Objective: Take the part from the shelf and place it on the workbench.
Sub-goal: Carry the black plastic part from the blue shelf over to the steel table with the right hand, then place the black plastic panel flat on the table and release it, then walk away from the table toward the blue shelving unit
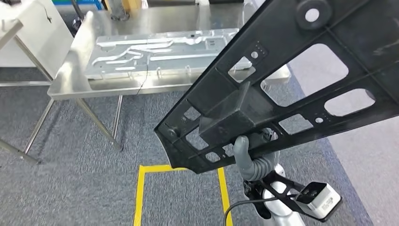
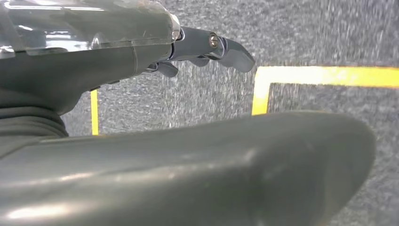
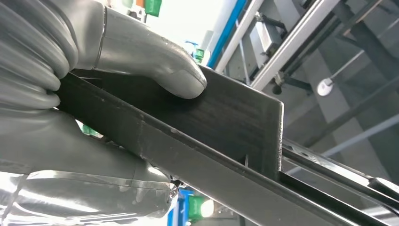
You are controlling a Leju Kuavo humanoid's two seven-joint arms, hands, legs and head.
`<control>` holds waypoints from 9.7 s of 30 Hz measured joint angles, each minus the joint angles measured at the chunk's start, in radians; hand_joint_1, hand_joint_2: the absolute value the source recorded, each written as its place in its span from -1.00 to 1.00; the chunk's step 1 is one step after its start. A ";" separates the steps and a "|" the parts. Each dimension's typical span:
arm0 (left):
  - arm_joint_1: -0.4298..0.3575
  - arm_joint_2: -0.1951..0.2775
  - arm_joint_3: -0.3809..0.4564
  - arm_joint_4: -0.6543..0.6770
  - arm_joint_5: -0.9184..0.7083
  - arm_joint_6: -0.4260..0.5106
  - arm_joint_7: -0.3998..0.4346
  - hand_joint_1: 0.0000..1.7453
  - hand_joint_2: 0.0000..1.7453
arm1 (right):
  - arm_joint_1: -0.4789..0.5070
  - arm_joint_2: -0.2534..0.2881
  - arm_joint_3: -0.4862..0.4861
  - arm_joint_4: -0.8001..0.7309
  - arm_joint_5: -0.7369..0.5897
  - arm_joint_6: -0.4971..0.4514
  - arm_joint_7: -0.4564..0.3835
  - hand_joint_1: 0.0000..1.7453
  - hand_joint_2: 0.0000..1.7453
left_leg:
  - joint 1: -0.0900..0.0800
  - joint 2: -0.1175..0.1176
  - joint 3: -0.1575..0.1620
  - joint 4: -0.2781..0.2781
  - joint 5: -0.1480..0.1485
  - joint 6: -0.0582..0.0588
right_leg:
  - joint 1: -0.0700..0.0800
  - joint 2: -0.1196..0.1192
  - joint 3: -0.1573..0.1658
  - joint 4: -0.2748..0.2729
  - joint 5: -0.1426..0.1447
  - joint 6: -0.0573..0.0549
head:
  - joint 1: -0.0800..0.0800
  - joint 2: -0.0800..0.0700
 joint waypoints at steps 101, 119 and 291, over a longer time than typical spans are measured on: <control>-0.015 0.007 0.073 0.003 -0.114 -0.028 -0.037 -1.00 -1.00 | -0.796 0.101 0.175 1.439 1.406 -0.494 0.393 1.00 1.00 | 0.018 -0.006 -0.004 -0.024 0.021 0.008 | -0.009 -0.009 -0.247 0.297 -0.036 0.027 | 0.000 0.000; -0.006 0.004 0.076 0.003 -0.125 -0.042 -0.055 -1.00 -1.00 | -0.708 0.135 0.175 1.552 1.272 -0.448 0.350 1.00 1.00 | 0.022 -0.005 -0.058 0.123 -0.034 -0.046 | -0.006 -0.005 -0.111 0.000 0.104 -0.018 | -0.001 0.000; -0.007 -0.055 0.308 -0.002 -0.315 -0.073 -0.033 -1.00 1.00 | 0.148 0.053 -1.315 1.689 1.084 -0.219 0.782 -1.00 0.50 | 0.008 0.010 0.093 -0.028 -0.067 0.013 | -0.035 -0.005 -0.049 0.006 0.045 0.064 | -0.001 0.000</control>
